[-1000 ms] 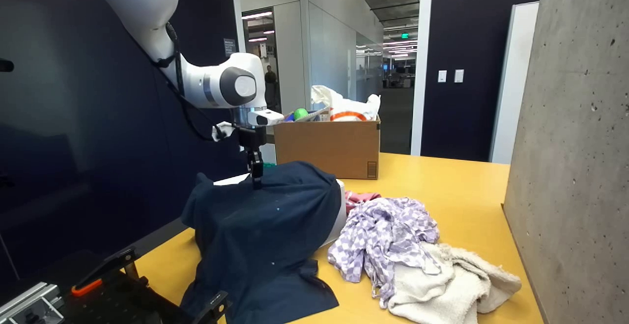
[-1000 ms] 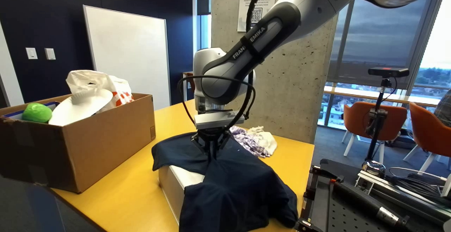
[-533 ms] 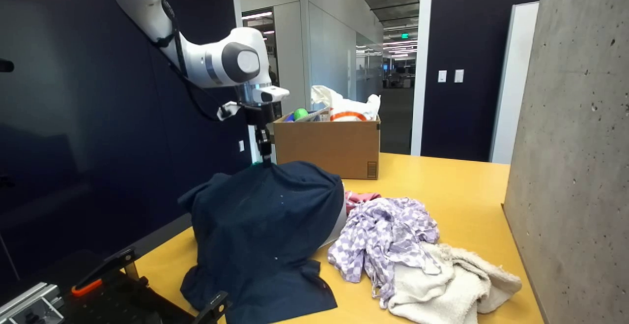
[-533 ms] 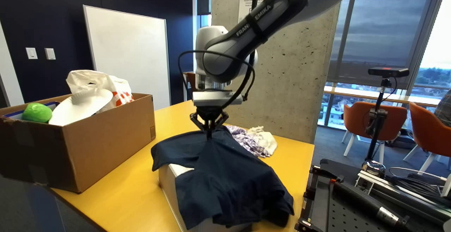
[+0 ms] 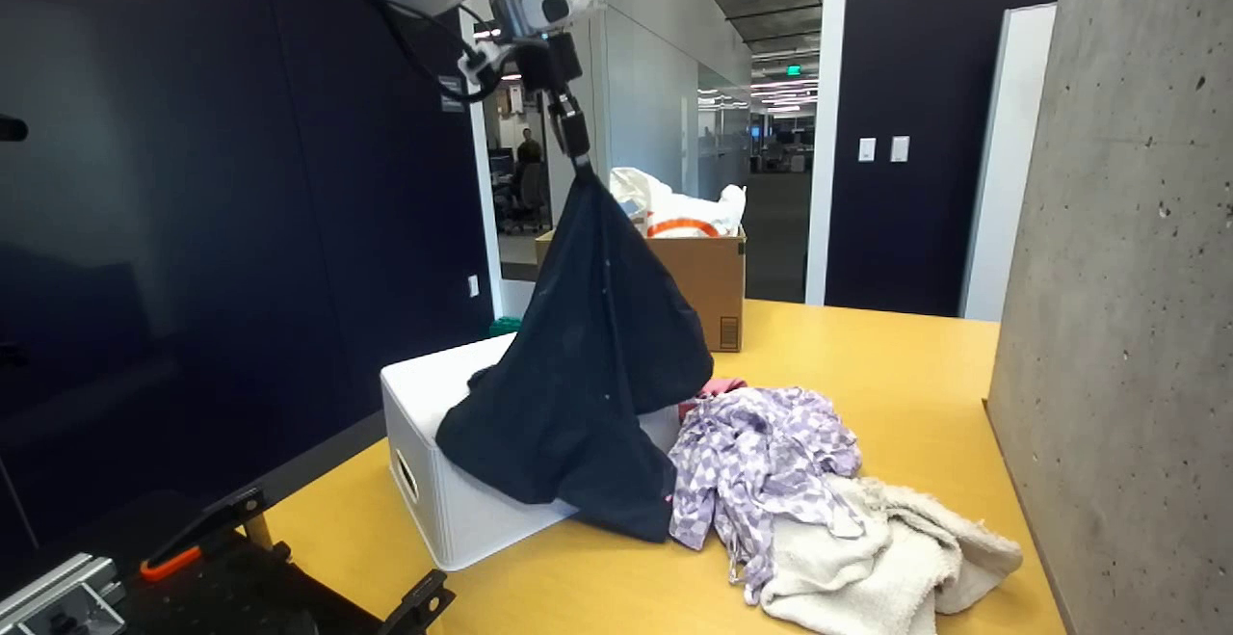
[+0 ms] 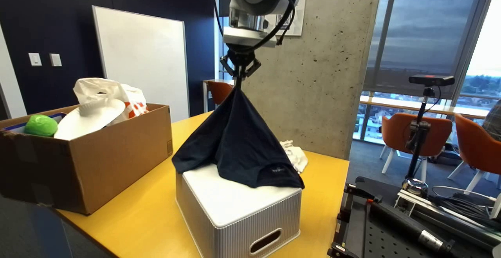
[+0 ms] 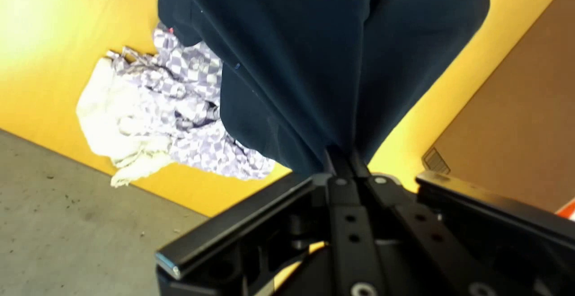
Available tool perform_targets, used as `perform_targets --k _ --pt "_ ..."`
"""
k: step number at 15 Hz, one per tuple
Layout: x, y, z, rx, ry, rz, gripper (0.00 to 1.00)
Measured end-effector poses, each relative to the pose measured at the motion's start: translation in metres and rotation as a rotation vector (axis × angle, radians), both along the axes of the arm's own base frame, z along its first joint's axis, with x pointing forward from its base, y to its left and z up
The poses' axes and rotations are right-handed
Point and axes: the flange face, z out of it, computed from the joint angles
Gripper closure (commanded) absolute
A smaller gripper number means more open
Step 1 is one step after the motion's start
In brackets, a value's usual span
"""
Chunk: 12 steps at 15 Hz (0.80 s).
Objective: Put the blue shirt on the table, then put the purple shirt on the basket
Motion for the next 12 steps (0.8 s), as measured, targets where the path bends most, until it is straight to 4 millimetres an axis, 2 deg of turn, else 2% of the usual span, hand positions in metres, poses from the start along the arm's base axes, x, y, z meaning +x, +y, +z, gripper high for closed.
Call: perform_targets --k 3,6,9,12 --pt "-0.002 -0.030 0.036 -0.041 -0.032 -0.044 0.99" --pt "-0.012 -0.081 0.055 -0.063 -0.053 -0.114 0.99" --pt "-0.031 -0.142 0.063 -0.069 -0.055 -0.207 0.99" --pt "-0.053 -0.196 0.058 -0.069 -0.036 -0.290 0.99"
